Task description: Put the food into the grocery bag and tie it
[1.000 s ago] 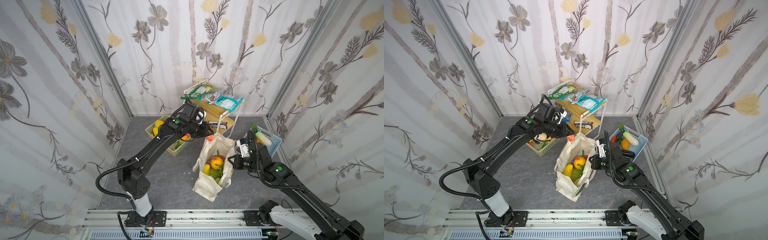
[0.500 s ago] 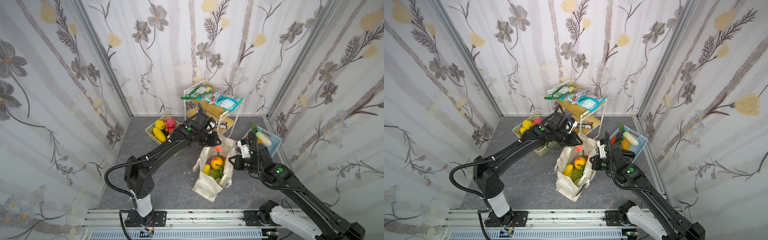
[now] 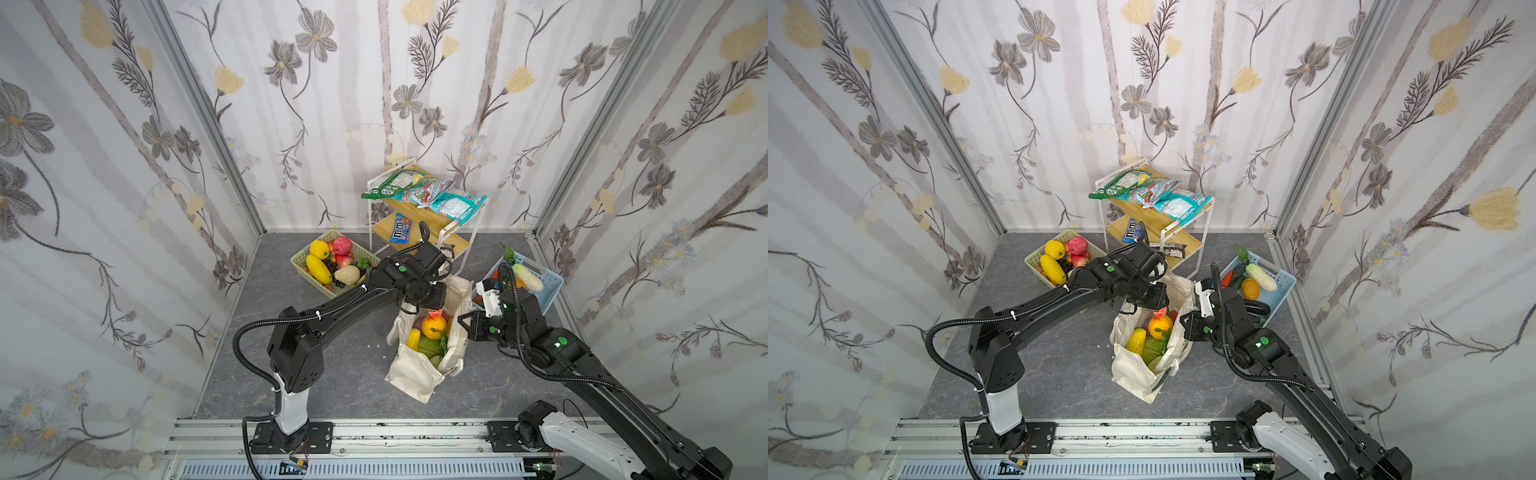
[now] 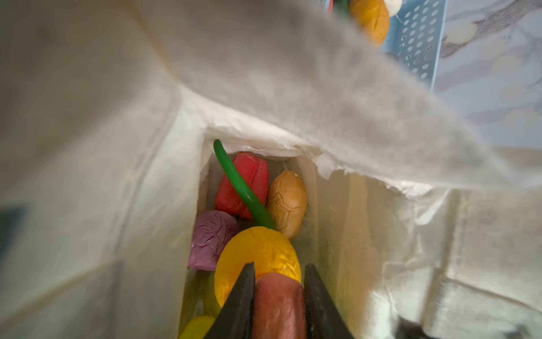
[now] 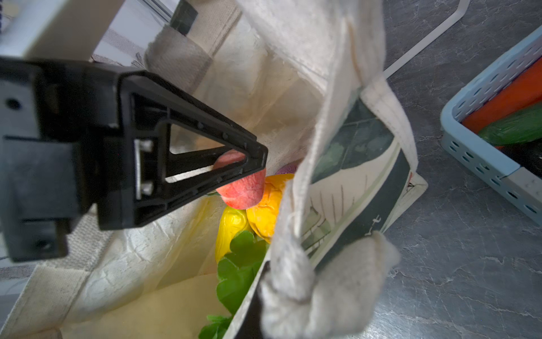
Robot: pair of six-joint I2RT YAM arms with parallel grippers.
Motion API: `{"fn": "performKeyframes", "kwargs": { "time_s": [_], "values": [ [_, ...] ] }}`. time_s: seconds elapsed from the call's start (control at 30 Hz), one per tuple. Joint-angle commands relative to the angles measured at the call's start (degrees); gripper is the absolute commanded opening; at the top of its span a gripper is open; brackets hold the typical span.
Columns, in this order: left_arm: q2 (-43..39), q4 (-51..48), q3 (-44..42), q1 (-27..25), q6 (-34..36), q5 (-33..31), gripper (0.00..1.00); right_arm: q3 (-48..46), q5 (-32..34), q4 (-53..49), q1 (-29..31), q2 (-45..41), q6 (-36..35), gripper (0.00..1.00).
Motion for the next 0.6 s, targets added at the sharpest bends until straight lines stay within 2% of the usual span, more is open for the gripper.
{"fn": "performKeyframes", "kwargs": {
  "time_s": [0.0,0.4,0.57],
  "values": [
    [1.7,-3.4,1.2,-1.0,2.2,-5.8,0.28,0.0,0.8,-0.7,0.1,0.1,0.3,0.09],
    [6.0,-5.6,1.9,-3.0,3.2,-12.7,0.28,-0.5,0.9,-0.7,0.1,-0.1,0.2,0.09],
    [7.1,-6.7,1.9,-3.5,3.3,-15.4,0.33,-0.5,1.0,-0.7,0.1,-0.2,0.2,0.09]
  ]
}}
